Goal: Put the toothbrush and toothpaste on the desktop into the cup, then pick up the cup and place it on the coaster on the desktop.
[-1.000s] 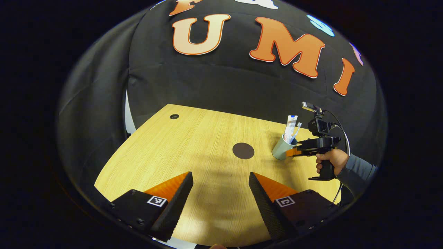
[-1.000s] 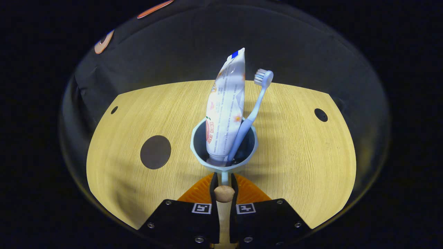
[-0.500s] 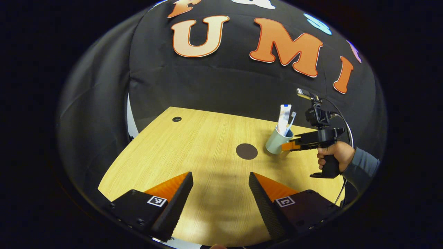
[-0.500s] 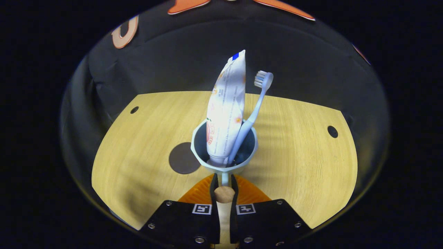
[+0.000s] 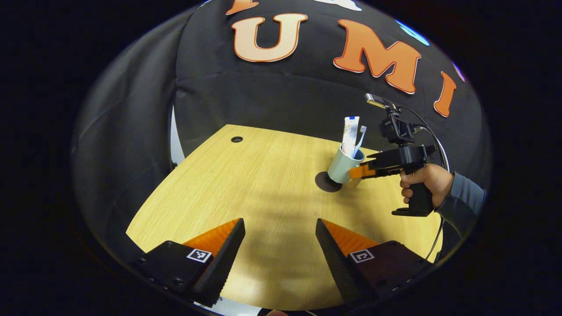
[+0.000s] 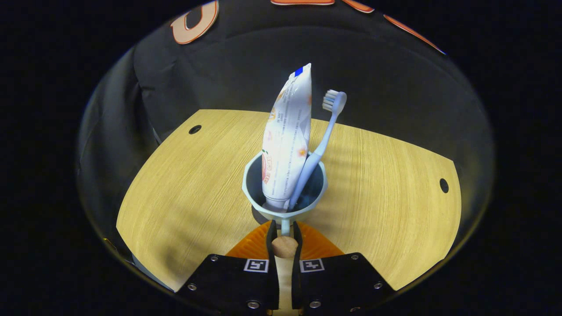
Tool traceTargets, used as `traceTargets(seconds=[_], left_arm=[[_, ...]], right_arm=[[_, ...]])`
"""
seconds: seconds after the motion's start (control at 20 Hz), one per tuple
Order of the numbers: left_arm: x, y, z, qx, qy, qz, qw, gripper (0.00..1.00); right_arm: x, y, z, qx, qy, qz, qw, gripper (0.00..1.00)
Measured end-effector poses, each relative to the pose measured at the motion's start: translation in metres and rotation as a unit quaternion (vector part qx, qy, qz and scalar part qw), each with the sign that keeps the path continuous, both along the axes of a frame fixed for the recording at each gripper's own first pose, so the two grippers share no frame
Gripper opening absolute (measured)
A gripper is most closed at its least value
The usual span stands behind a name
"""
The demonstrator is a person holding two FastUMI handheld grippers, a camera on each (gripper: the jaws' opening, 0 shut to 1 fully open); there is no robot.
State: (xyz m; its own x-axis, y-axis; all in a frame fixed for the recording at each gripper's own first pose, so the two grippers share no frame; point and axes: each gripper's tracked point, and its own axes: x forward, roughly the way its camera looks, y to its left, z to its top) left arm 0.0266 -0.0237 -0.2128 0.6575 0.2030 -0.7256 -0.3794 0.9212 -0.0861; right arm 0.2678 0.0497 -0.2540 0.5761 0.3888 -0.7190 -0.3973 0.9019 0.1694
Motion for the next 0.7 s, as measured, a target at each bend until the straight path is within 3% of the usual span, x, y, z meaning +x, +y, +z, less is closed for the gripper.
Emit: traceTargets(seconds=[0.25, 0.5, 0.7], left_arm=[[-0.003, 0.002, -0.001, -0.010, 0.014, 0.012, 1.000, 0.98], [0.003, 0.009, -0.002, -0.016, 0.021, 0.005, 1.000, 0.98], [0.013, 0.015, -0.008, -0.019, 0.015, -0.020, 1.000, 0.98]], right_arm=[[-0.001, -0.002, 0.001, -0.012, 0.013, 0.006, 1.000, 0.11], [-0.003, -0.005, 0.001, -0.028, 0.018, -0.014, 0.999, 0.12], [-0.006, -0.010, 0.004, -0.019, 0.023, -0.034, 0.999, 0.25]])
